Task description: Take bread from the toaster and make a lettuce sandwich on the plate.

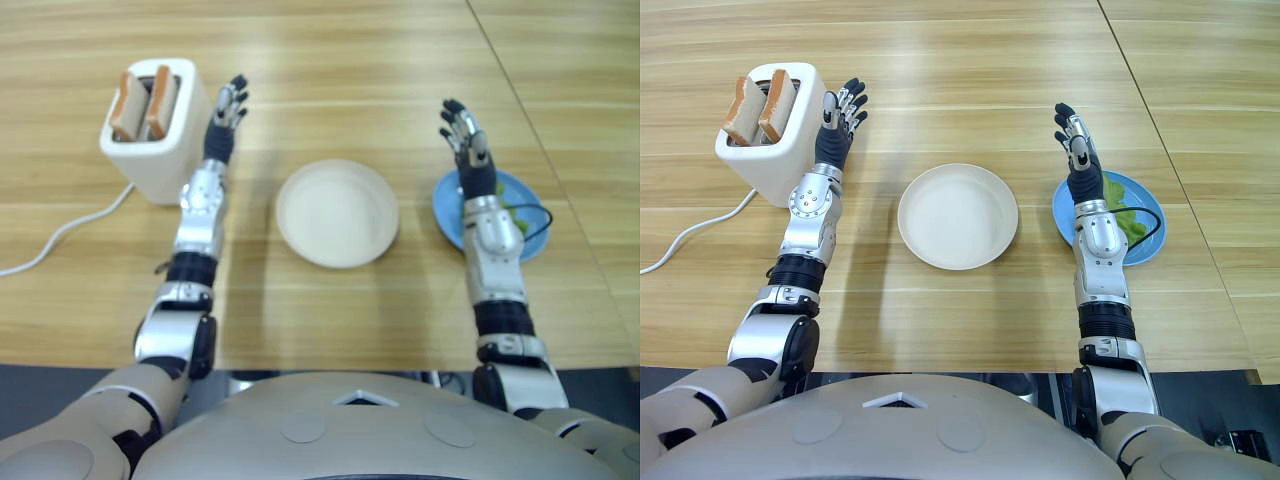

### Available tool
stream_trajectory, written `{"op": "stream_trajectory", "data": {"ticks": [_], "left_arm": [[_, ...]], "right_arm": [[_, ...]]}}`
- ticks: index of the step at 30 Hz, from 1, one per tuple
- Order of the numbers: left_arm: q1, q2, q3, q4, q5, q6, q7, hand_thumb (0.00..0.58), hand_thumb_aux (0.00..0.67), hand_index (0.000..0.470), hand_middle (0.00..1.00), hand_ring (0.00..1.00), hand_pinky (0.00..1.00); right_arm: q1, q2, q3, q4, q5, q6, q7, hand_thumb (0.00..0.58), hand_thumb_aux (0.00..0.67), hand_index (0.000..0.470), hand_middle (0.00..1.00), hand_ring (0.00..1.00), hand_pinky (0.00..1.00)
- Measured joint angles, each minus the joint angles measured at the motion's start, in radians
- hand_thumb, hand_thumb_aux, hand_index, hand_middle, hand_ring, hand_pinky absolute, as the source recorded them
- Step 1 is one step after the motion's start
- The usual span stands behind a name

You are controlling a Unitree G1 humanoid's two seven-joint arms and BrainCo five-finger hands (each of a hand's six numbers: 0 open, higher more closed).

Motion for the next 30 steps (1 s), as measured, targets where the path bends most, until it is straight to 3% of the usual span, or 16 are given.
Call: {"op": "stream_trajectory", "data": {"ticks": [12,16,18,21,24,30], "left_arm": [[0.027,0.002,-0.005,-0.058,0.021,0.004,0.005,0.0,0.0,0.0,0.0,0.0,0.0],[0.121,0.051,-0.011,-0.418,0.084,0.062,0.024,0.0,0.0,0.0,0.0,0.0,0.0],[0.129,0.143,0.044,-0.668,0.163,0.134,0.055,0.0,0.0,0.0,0.0,0.0,0.0],[0.127,0.267,0.14,-0.799,0.291,0.222,0.109,0.0,0.0,0.0,0.0,0.0,0.0],[0.14,0.392,0.183,-0.777,0.496,0.332,0.181,0.0,0.0,0.0,0.0,0.0,0.0],[0.137,0.515,0.07,-0.462,0.777,0.56,0.223,0.0,0.0,0.0,0.0,0.0,0.0]], "right_arm": [[-0.001,0.0,0.0,0.0,0.0,0.0,0.0,0.0,0.0,0.0,0.0,0.0,0.0],[0.0,0.0,0.002,-0.001,0.0,-0.001,0.0,0.0,0.0,0.0,0.0,0.0,0.0],[0.002,0.0,0.002,-0.001,-0.001,-0.001,-0.001,0.0,0.0,0.0,0.0,0.0,0.0],[0.004,0.0,0.002,-0.001,-0.002,-0.001,-0.004,0.0,0.0,0.0,0.0,0.0,0.0],[0.006,0.0,0.001,-0.001,-0.003,-0.001,-0.009,0.0,0.0,0.0,0.0,0.0,0.0],[0.006,0.0,0.003,-0.003,-0.003,-0.001,-0.01,0.0,0.0,0.0,0.0,0.0,0.0]]}}
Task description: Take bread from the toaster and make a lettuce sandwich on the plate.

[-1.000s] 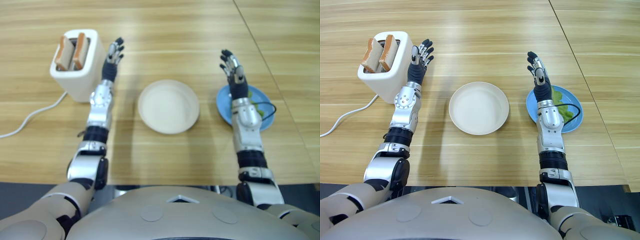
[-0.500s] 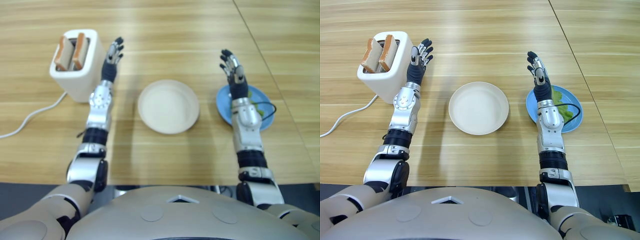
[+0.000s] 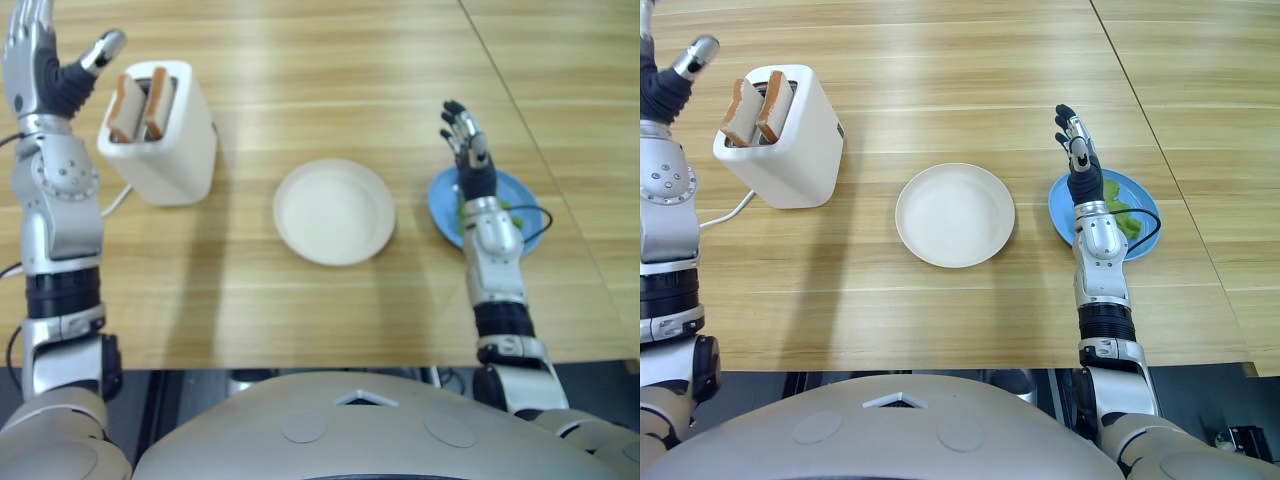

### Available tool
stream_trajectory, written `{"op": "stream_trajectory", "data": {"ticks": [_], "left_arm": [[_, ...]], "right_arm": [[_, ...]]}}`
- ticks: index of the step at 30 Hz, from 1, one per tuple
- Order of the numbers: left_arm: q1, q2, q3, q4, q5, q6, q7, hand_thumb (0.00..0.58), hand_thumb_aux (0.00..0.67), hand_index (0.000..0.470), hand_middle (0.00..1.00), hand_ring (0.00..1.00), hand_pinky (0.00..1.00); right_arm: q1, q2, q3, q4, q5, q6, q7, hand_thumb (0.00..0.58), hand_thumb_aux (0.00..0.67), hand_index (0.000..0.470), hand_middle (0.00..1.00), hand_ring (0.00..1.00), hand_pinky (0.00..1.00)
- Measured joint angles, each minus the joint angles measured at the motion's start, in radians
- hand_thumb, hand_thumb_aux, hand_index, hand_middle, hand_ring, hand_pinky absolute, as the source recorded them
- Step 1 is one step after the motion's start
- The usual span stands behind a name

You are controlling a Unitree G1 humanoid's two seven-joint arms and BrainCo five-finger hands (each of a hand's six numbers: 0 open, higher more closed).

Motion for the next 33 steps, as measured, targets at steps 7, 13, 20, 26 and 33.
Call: {"op": "stream_trajectory", "data": {"ticks": [7,13,20,26,33], "left_arm": [[-0.055,0.006,-0.128,0.256,0.072,0.101,0.005,0.0,0.0,0.0,0.0,0.0,0.0],[-0.08,0.009,-0.175,0.34,0.07,0.138,0.009,0.0,0.0,0.0,0.0,0.0,0.0],[-0.082,0.022,-0.182,0.352,0.063,0.162,0.014,0.328,0.229,0.157,0.0,0.0,0.0],[-0.072,0.018,-0.183,0.268,0.049,0.123,0.073,0.58,0.67,0.46,1.0,1.0,1.0],[-0.058,0.008,-0.182,0.107,0.051,0.055,0.177,0.58,0.67,0.46,1.0,1.0,1.0]], "right_arm": [[0.0,-0.001,0.001,-0.007,0.0,0.002,0.001,0.0,0.0,0.0,0.0,0.0,0.0],[0.021,-0.003,0.001,-0.048,0.0,0.009,0.002,0.0,0.0,0.0,0.0,0.0,0.0],[0.039,-0.007,0.001,-0.093,0.0,0.032,0.003,0.0,0.0,0.0,0.0,0.0,0.0],[0.048,-0.009,0.001,-0.12,0.0,0.043,0.003,0.0,0.0,0.0,0.0,0.0,0.0],[0.05,-0.011,0.0,-0.118,0.0,0.044,0.003,0.0,0.0,0.0,0.0,0.0,0.0]]}}
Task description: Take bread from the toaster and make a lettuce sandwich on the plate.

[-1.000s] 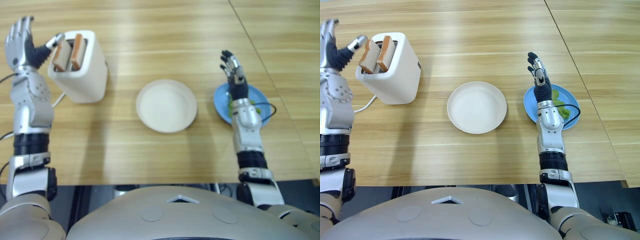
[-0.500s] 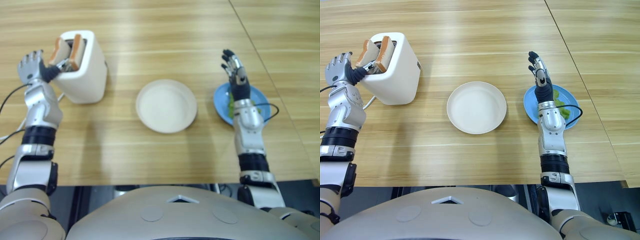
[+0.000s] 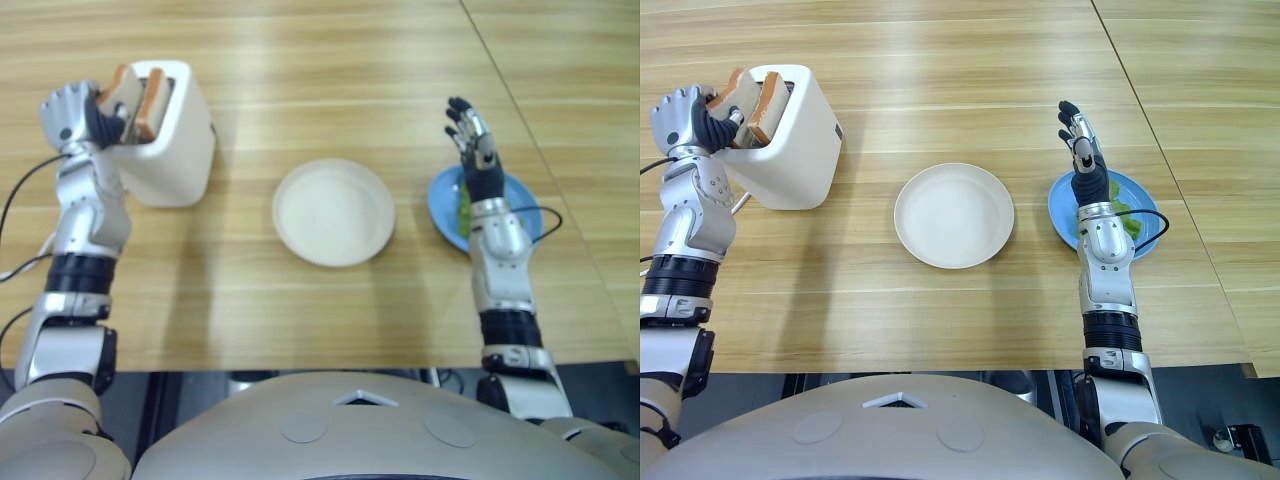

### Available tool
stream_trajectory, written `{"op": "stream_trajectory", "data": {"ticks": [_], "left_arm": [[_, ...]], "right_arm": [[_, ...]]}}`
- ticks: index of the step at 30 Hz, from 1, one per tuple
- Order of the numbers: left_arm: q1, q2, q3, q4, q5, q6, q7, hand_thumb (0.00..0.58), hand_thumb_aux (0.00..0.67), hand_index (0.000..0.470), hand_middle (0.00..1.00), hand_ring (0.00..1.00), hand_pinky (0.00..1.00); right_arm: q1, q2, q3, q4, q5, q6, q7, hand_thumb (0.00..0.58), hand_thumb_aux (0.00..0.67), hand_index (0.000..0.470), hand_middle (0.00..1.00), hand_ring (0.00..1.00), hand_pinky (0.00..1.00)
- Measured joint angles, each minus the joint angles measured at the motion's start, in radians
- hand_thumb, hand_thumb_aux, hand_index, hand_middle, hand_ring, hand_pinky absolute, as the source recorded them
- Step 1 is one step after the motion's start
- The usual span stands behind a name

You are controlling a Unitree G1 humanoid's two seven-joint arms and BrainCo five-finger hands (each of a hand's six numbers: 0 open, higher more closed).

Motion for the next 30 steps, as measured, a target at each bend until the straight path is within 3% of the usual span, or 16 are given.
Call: {"op": "stream_trajectory", "data": {"ticks": [6,12,16,21,30], "left_arm": [[0.022,-0.003,0.05,-0.075,-0.033,-0.071,0.08,0.58,0.67,0.46,1.0,1.0,1.0],[0.051,-0.078,0.22,-0.323,-0.241,-0.28,0.139,0.58,0.67,0.46,1.0,1.0,1.0],[0.023,-0.21,0.228,-0.334,-0.54,-0.384,-0.042,0.58,0.67,0.46,1.0,1.0,1.0],[0.02,-0.359,0.129,-0.259,-0.826,-0.384,-0.332,0.58,0.67,0.46,1.0,1.0,1.0],[0.021,-0.391,-0.14,0.107,-0.779,-0.265,-0.638,0.58,0.67,0.46,1.0,1.0,1.0]], "right_arm": [[0.004,-0.007,-0.003,0.002,0.0,0.003,0.0,0.0,0.0,0.0,0.0,0.0,0.0],[0.005,-0.011,-0.004,0.004,0.001,0.006,-0.001,0.0,0.0,0.0,0.0,0.0,0.0],[0.005,-0.01,-0.004,0.004,0.001,0.007,-0.004,0.0,0.0,0.0,0.0,0.0,0.0],[0.003,-0.006,-0.004,0.008,0.002,0.007,-0.004,0.0,0.0,0.0,0.0,0.0,0.0],[0.003,-0.007,-0.007,0.011,0.004,0.009,-0.004,0.0,0.0,0.0,0.0,0.0,0.0]]}}
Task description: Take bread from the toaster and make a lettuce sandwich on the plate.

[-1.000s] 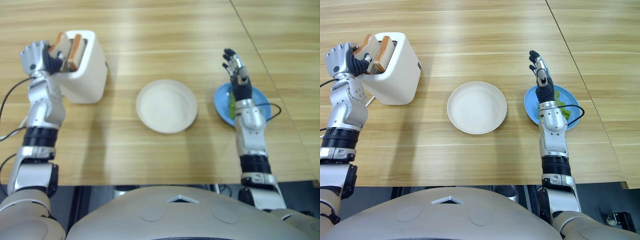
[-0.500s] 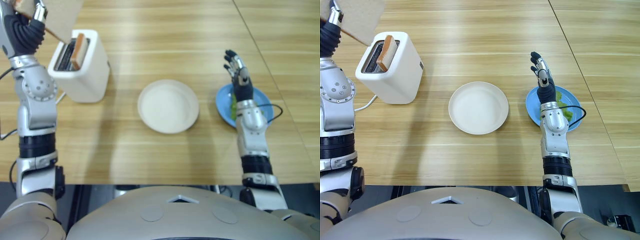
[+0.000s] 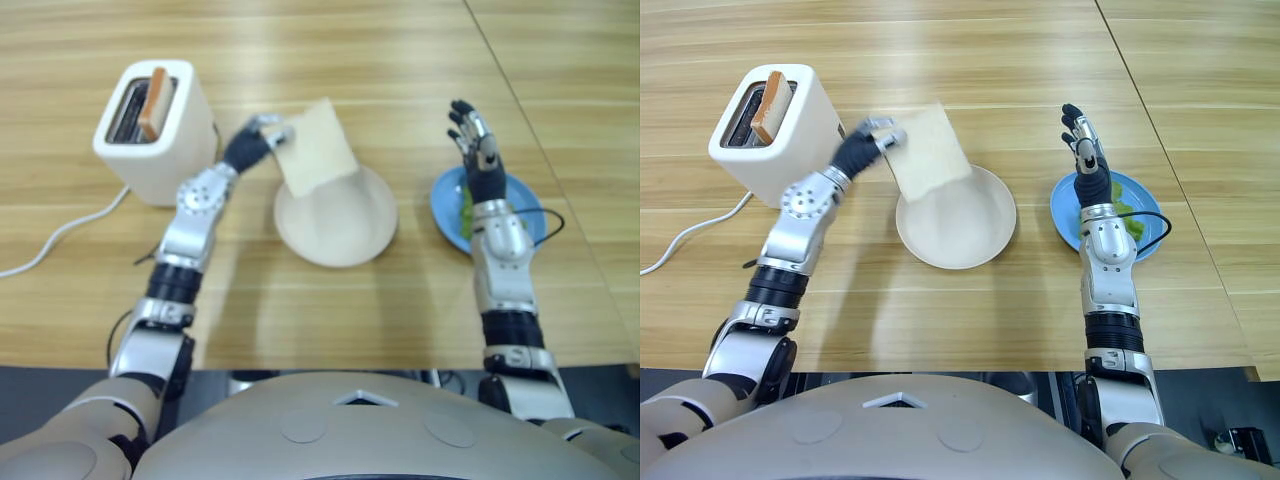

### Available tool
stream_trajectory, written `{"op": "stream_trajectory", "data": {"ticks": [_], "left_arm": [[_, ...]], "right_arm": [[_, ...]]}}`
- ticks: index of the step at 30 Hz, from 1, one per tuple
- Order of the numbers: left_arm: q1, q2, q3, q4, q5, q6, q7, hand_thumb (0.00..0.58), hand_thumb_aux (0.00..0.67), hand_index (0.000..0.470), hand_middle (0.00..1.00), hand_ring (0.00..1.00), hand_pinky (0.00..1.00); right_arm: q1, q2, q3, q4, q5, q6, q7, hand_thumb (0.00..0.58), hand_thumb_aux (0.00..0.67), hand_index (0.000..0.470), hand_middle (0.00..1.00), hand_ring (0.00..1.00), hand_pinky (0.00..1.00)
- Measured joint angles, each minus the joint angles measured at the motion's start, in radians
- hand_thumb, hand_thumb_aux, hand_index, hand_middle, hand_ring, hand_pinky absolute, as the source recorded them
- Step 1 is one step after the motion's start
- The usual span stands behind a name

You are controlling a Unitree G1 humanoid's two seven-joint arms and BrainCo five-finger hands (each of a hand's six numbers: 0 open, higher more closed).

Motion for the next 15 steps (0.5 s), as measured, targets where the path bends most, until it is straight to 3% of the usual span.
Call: {"op": "stream_trajectory", "data": {"ticks": [12,13,14,15], "left_arm": [[-0.024,0.008,-0.107,0.153,0.173,-0.075,-0.035,0.58,0.67,0.46,1.0,1.0,1.0],[-0.024,0.006,-0.116,0.154,0.187,-0.086,-0.028,0.578,0.628,0.431,1.0,1.0,1.0],[-0.024,0.003,-0.122,0.154,0.203,-0.1,-0.018,0.578,0.628,0.431,1.0,1.0,1.0],[-0.024,0.001,-0.124,0.154,0.211,-0.111,-0.009,0.521,0.457,0.314,1.0,1.0,1.0]], "right_arm": [[0.001,-0.004,0.0,0.0,0.0,0.001,0.001,0.0,0.0,0.0,0.0,0.0,0.0],[0.001,-0.005,0.0,0.0,0.0,0.001,0.001,0.0,0.0,0.0,0.0,0.0,0.0],[0.001,-0.005,0.0,0.0,0.0,0.002,0.001,0.0,0.0,0.0,0.0,0.0,0.0],[0.001,-0.005,0.001,0.0,0.0,0.002,0.002,0.0,0.0,0.0,0.0,0.0,0.0]]}}
